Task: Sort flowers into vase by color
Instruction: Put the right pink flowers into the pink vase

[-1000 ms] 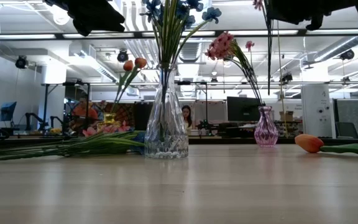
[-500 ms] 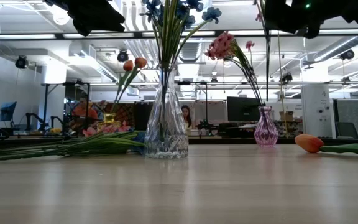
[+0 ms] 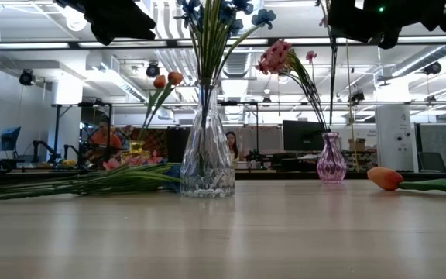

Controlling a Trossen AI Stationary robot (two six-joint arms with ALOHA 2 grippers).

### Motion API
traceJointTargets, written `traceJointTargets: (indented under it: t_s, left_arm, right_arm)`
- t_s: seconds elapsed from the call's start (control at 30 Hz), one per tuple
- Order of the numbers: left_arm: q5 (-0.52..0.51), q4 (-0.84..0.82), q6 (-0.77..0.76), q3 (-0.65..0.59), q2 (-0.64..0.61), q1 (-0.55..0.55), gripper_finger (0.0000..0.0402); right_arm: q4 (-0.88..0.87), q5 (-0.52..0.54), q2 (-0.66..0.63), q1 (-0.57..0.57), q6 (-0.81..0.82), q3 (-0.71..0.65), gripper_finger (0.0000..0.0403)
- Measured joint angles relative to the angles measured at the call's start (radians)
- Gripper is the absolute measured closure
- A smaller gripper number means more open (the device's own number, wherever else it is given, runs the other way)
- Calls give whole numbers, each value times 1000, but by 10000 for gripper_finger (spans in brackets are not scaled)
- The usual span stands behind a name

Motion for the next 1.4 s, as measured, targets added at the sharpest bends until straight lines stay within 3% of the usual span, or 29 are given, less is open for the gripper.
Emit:
traceJointTargets:
  t_s: [0.5,1.4]
  left_arm:
    - [0,0,0,0,0,0,255]
    - [0,0,8,0,0,0,255]
  right_arm:
    - [40,6,106,-28,9,0,385]
    - [48,5,112,-28,27,-39,385]
